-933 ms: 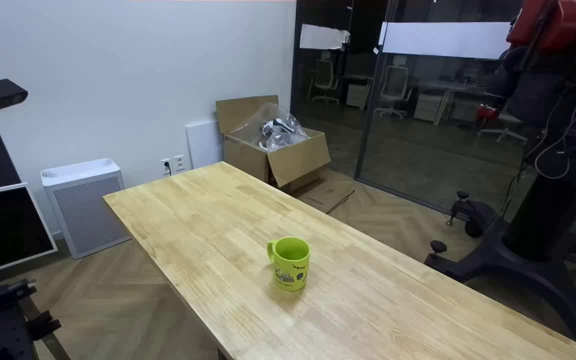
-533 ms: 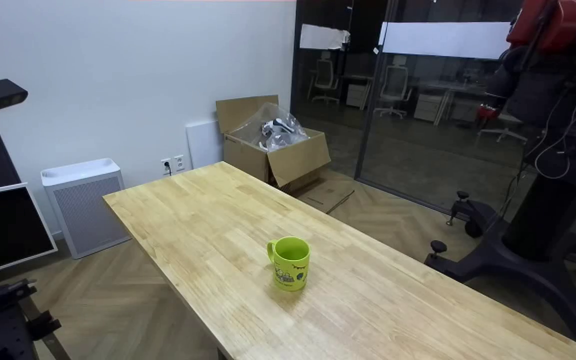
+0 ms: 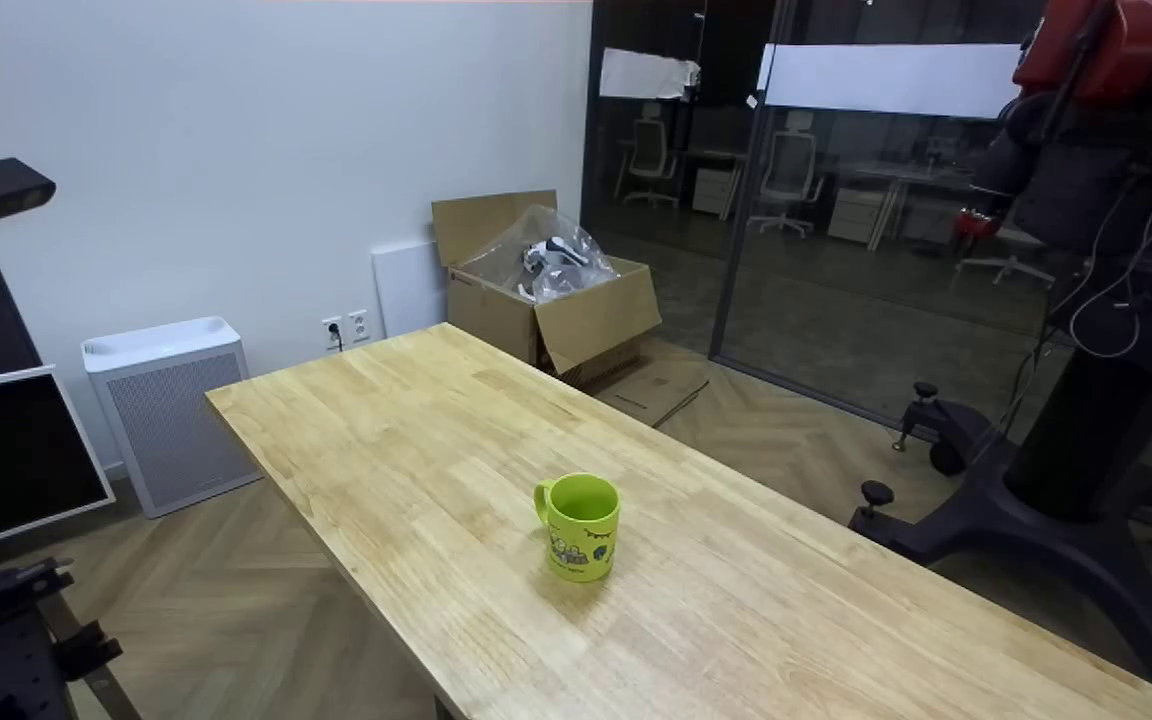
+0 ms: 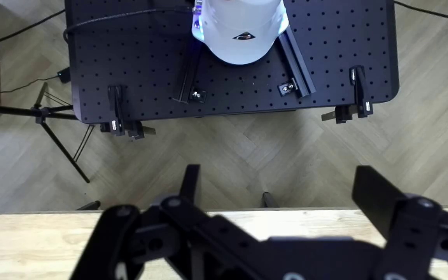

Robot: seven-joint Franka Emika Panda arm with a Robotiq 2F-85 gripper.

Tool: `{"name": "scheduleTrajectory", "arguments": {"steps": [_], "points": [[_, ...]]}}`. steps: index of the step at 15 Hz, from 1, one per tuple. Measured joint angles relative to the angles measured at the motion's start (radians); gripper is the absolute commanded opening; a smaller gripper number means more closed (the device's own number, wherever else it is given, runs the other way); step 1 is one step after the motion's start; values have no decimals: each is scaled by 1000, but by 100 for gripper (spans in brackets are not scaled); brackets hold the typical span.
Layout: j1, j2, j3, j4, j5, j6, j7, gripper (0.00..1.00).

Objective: Move the mug slightly to the right

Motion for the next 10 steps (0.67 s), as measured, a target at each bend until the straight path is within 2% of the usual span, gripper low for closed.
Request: {"name": "scheduleTrajectory", "arguments": {"steps": [2, 4, 7, 10], "points": [[0, 0, 0, -2, 0, 8, 1, 100], [-7, 4, 0, -7, 0, 76, 16, 100], [-49, 41, -9, -10, -5, 272, 55, 100], [-96, 117, -29, -11, -8, 517, 78, 100]]}}
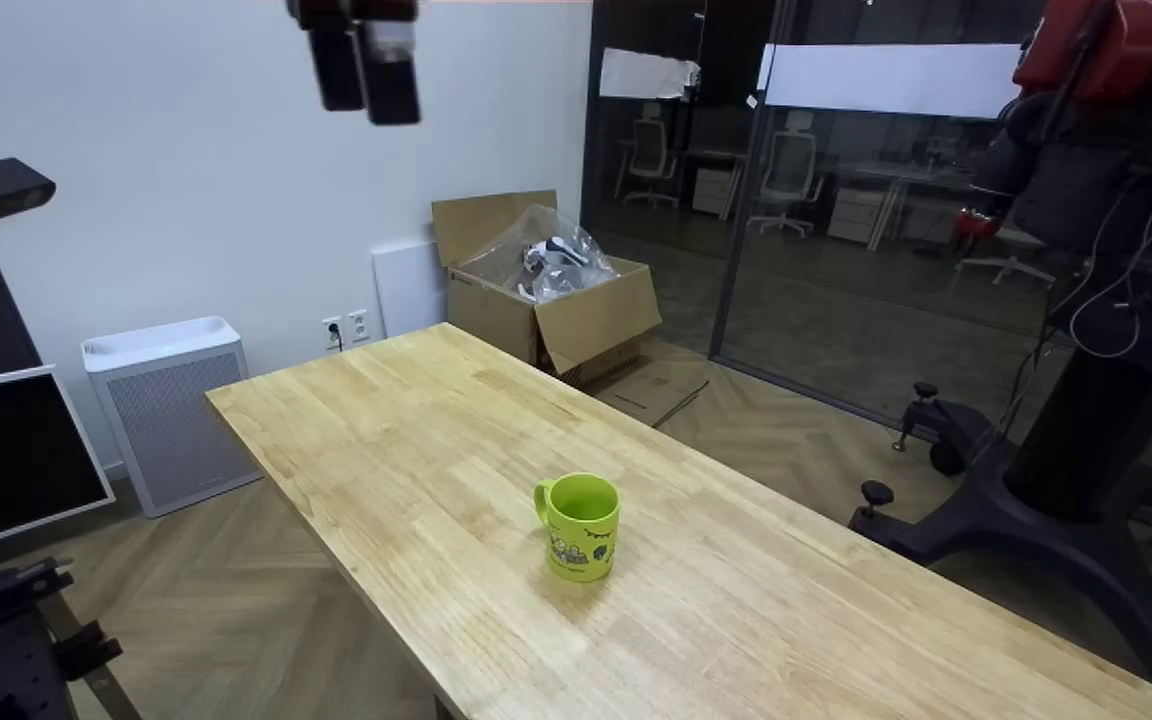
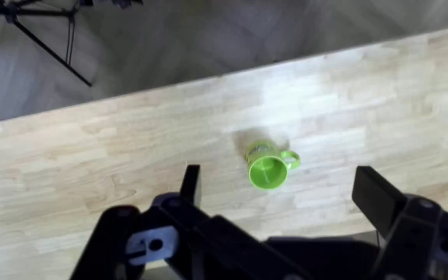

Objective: Move the mug slightly to the right

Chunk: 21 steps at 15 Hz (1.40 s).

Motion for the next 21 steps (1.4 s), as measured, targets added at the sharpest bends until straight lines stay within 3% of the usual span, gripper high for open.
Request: {"name": "scheduleTrajectory", "arguments": {"steps": [5, 7, 14, 21], "points": [[-39, 143, -28, 4, 6, 425, 51, 100], [-43, 176, -28, 8, 6, 497, 70, 100], [-34, 206, -33, 19, 15, 473, 54, 100], [-33, 493, -40, 190, 11, 436, 48, 100]]}}
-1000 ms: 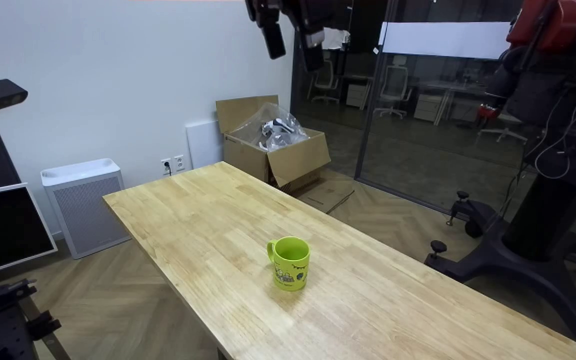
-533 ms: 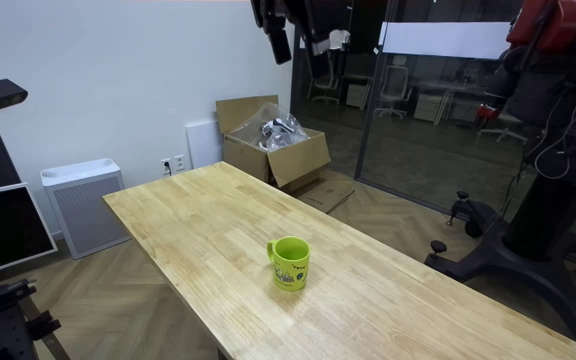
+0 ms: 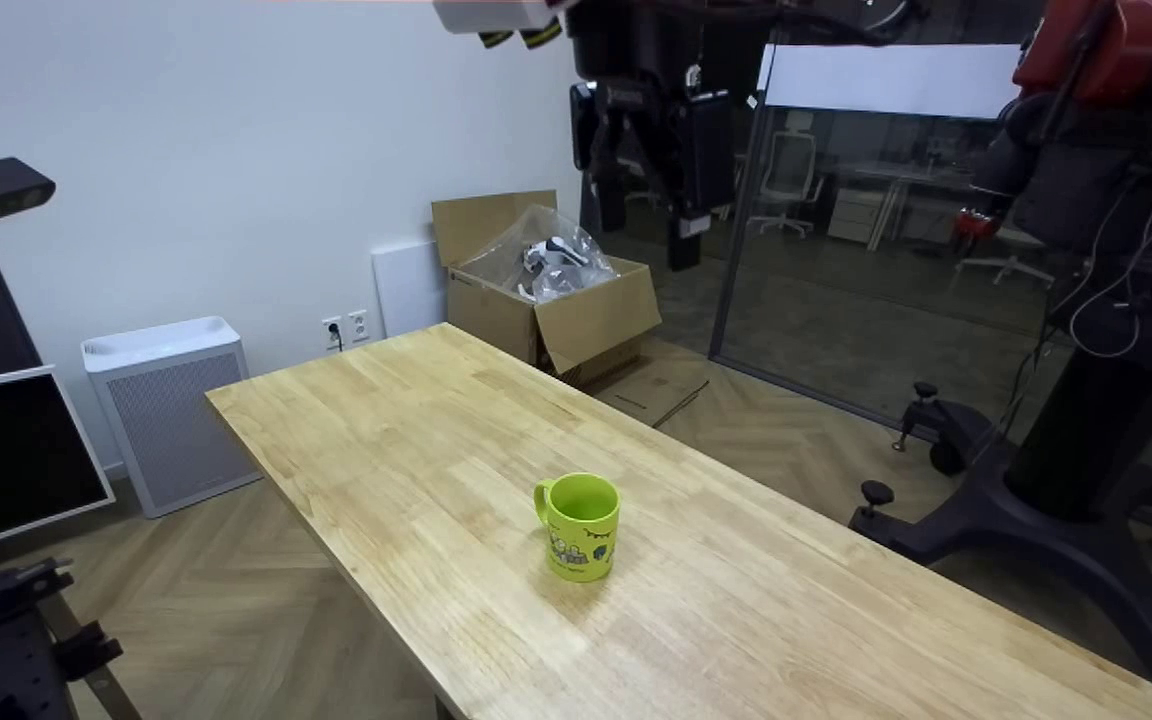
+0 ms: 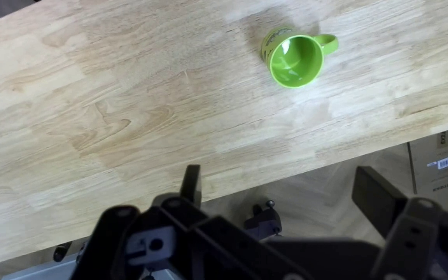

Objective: Move the mug slightly to the right

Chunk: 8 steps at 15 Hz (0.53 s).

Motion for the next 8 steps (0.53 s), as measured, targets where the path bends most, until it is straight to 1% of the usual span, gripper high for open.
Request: {"name": "scheduleTrajectory", "arguments": {"steps": [4, 6, 8], "points": [[10, 168, -3, 121, 8, 6, -9, 100], [29, 238, 1, 168, 14, 3, -16, 100], [54, 291, 10, 190, 21, 3, -17, 100]]}}
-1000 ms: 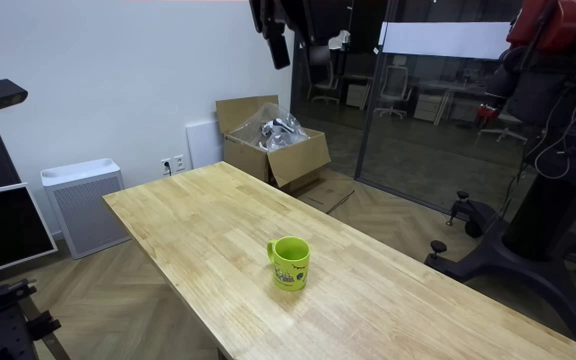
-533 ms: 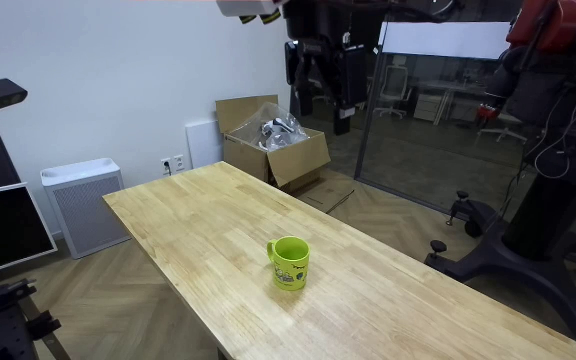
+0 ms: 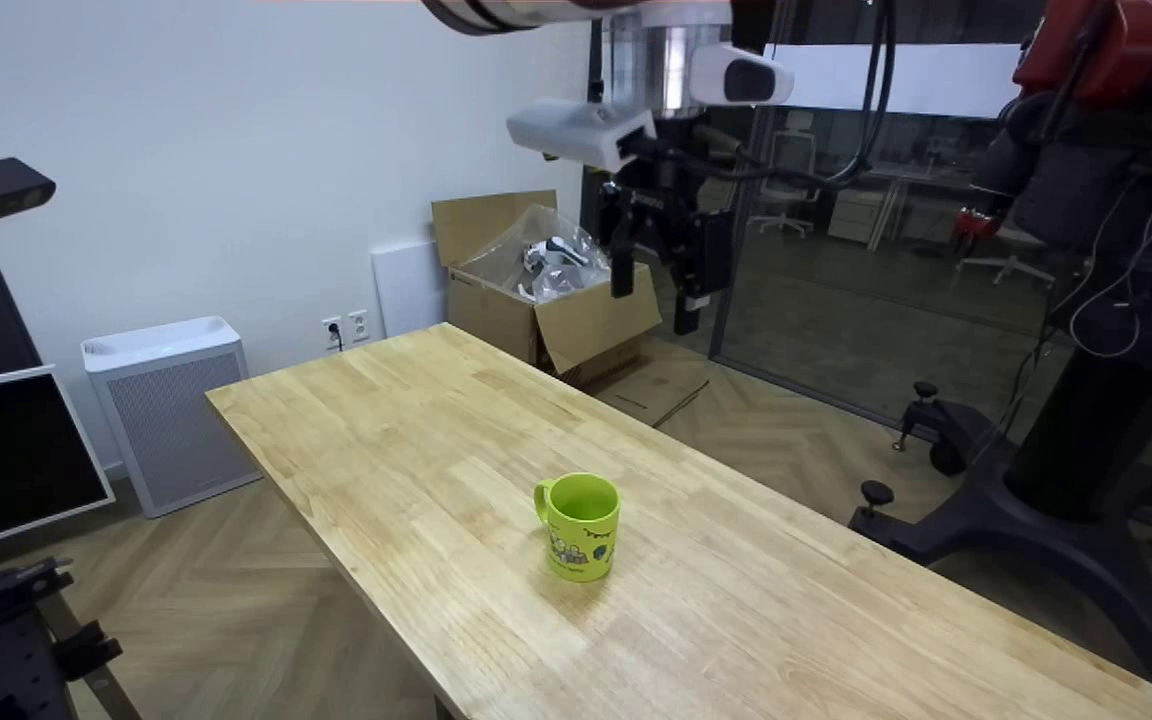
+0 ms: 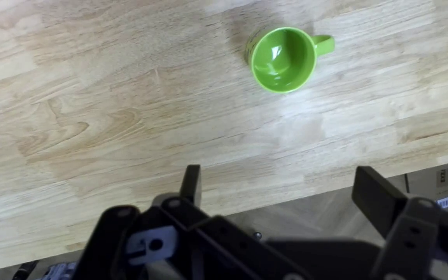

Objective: Move the mug slightly to the right

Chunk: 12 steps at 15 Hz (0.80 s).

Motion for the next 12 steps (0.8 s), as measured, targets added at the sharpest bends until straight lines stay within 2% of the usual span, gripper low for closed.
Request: {"name": "scheduleTrajectory", "arguments": {"steps": [3, 7, 12], "points": [[34, 39, 14, -1, 15, 8, 1, 100], [38, 42, 13, -1, 15, 11, -1, 100], [60, 64, 12, -30, -54, 48, 15, 100]]}}
